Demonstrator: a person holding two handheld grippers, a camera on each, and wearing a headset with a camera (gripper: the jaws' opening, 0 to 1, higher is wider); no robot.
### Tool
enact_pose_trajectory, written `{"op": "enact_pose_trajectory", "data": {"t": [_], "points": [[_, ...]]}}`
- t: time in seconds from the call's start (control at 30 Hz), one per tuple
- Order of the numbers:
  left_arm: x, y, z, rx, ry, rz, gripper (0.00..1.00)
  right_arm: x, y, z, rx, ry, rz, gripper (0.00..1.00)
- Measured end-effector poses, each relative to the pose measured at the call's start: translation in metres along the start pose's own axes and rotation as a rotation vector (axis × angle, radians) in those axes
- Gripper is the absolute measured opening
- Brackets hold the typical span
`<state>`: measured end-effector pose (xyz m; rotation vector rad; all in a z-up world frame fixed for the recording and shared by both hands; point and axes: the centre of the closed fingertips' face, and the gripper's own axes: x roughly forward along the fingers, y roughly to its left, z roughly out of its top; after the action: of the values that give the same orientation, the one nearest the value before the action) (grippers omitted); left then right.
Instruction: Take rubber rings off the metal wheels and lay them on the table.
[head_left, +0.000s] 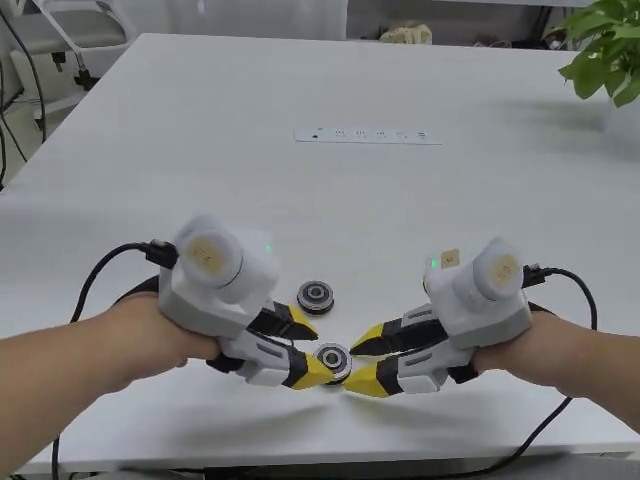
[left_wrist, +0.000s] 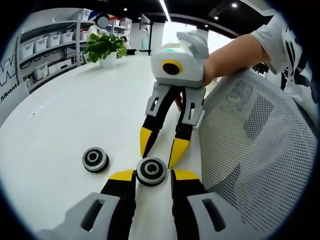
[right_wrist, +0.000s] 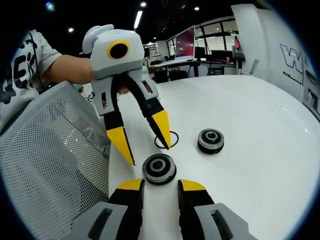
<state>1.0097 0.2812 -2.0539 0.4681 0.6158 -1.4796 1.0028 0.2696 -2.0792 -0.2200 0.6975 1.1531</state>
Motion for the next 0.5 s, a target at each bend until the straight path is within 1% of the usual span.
{"op": "enact_pose_trajectory", "data": {"t": [0.23,0.37,0.43,0.47,0.5], "points": [[0.005,-0.0013,0.0011,0.015,0.004,-0.005,0.18,0.0007,-0.0014,0.0012,0.007,-0.011,0.001,0.24],[0.0083,-0.0033,-0.0004,0.027,0.01,-0.01,0.14,0.0015,-0.0009,0.0019,0.009,-0.016,0.004,0.24],[0.01,-0.0033,-0.0022,0.042,0.018,-0.004,0.14,0.0016,-0.0007,0.002,0.007,-0.017,0.004,0.24],[0.01,-0.0019,-0.0007,0.048,0.011,0.001,0.12,0.0017,-0.0007,0.0021,0.007,-0.018,0.005,0.24],[0.0099,-0.0017,-0.0014,0.045,0.015,0.003,0.11,0.0018,-0.0004,0.0021,0.008,-0.019,0.006,0.24]]}}
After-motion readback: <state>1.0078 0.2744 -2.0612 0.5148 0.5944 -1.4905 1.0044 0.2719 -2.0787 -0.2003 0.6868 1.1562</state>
